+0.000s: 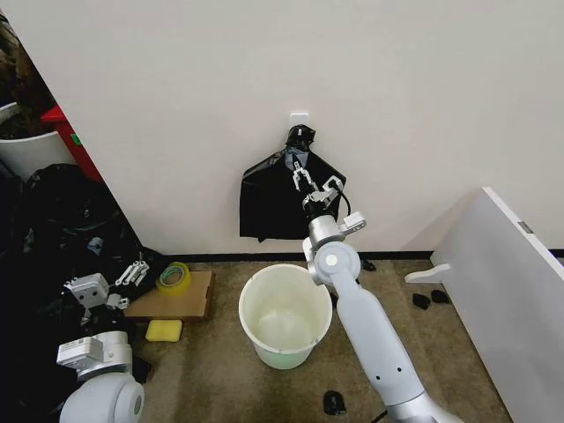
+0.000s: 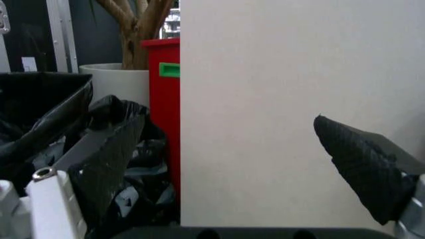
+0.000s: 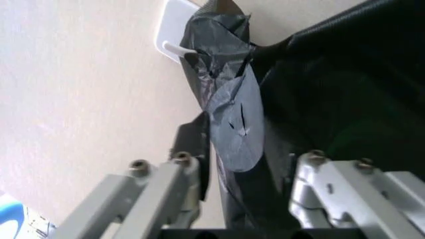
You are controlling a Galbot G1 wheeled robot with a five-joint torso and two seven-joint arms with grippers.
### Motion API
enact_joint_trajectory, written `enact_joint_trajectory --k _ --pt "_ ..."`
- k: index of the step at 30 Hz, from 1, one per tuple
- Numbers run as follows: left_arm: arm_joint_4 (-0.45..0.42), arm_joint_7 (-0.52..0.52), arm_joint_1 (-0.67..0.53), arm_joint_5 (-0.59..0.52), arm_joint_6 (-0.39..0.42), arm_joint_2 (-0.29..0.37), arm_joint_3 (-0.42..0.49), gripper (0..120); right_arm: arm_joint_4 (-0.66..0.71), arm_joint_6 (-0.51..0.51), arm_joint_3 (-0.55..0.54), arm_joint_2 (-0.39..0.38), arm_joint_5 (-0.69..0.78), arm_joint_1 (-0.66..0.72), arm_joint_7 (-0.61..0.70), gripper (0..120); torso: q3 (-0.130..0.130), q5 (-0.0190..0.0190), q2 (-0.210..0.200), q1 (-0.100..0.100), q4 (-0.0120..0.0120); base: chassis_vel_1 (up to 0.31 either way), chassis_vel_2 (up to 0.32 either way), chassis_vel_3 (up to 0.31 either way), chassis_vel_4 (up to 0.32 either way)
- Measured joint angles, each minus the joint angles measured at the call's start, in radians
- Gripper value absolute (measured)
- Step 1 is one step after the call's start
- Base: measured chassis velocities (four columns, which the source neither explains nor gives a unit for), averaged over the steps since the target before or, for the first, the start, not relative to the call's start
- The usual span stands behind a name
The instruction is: Place the garbage bag over the trash bin.
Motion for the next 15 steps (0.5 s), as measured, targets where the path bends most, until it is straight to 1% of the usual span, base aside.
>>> enact_joint_trajectory --k 1,2,4,5,6,7,12,15 --pt "0.0 0.0 0.0 0.0 0.0 0.0 0.0 100 -0.001 0.001 0.0 0.0 -0.002 0.0 -0.001 18 0.0 0.0 0.0 0.0 0.0 0.0 0.0 0.0 0.0" --pt "0.0 0.0 0.0 0.0 0.0 0.0 0.0 100 -0.001 0.001 0.0 0.0 -0.002 0.0 -0.001 18 0.0 0.0 0.0 0.0 0.0 0.0 0.0 0.0 0.0" --pt "0.0 0.0 -0.001 -0.005 0.0 0.001 0.003 100 -0.005 0.004 0.002 -0.001 -0.008 0.0 -0.003 8 0.0 0.0 0.0 0.0 0.0 0.0 0.0 0.0 0.0" --pt "0.0 0.0 -0.001 -0.005 0.0 0.001 0.003 100 -0.005 0.004 0.002 -0.001 -0.008 0.0 -0.003 8 0.0 0.0 0.0 0.0 0.0 0.0 0.0 0.0 0.0" --pt "0.0 0.0 -0.001 -0.006 0.0 0.002 0.004 100 -0.007 0.005 0.003 0.0 -0.011 0.0 -0.003 3 0.0 0.0 0.0 0.0 -0.0001 0.0 0.0 0.0 0.0" --pt "0.0 0.0 -0.001 -0.006 0.0 0.003 0.005 100 -0.008 0.007 0.004 0.002 -0.013 0.0 -0.006 0 0.0 0.0 0.0 0.0 -0.0001 0.0 0.0 0.0 0.0" --pt "0.002 0.0 -0.001 -0.007 0.0 0.006 0.003 100 -0.009 0.017 0.002 0.003 -0.017 0.0 -0.021 0 0.0 0.0 0.0 0.0 0.0 0.0 0.0 0.0 0.0" --pt "0.003 -0.001 -0.002 -0.007 0.0 0.008 0.001 100 -0.006 0.034 -0.009 -0.008 -0.026 -0.012 -0.055 0 0.0 0.0 0.0 0.0 0.0002 0.0 0.0 0.0 0.0"
